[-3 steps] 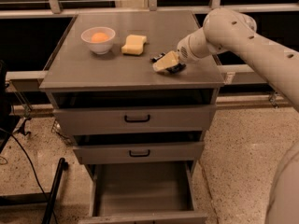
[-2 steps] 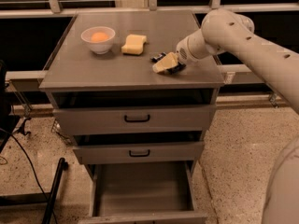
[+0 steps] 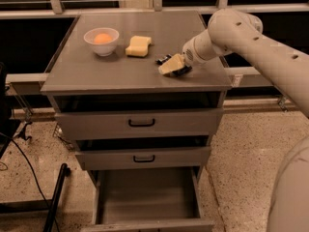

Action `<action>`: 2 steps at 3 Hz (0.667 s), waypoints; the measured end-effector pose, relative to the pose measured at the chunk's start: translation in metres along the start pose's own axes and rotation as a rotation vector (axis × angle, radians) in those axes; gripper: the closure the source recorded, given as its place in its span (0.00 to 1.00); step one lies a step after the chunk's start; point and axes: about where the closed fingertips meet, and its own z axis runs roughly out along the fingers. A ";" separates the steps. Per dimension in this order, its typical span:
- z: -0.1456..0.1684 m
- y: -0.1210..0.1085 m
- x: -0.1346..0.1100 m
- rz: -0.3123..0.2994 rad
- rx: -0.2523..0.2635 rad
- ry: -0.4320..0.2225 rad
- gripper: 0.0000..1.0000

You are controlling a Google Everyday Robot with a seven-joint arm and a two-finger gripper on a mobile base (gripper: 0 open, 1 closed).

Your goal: Place rxbar blueberry into bottom drawer

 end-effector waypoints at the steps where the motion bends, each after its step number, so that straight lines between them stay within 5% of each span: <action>1: -0.002 -0.002 -0.003 0.012 0.001 0.008 0.69; 2: -0.006 -0.002 -0.007 0.012 0.001 0.008 0.92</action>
Offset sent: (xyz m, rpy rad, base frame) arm 0.0137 -0.0197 0.0076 0.0522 0.0717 -0.1027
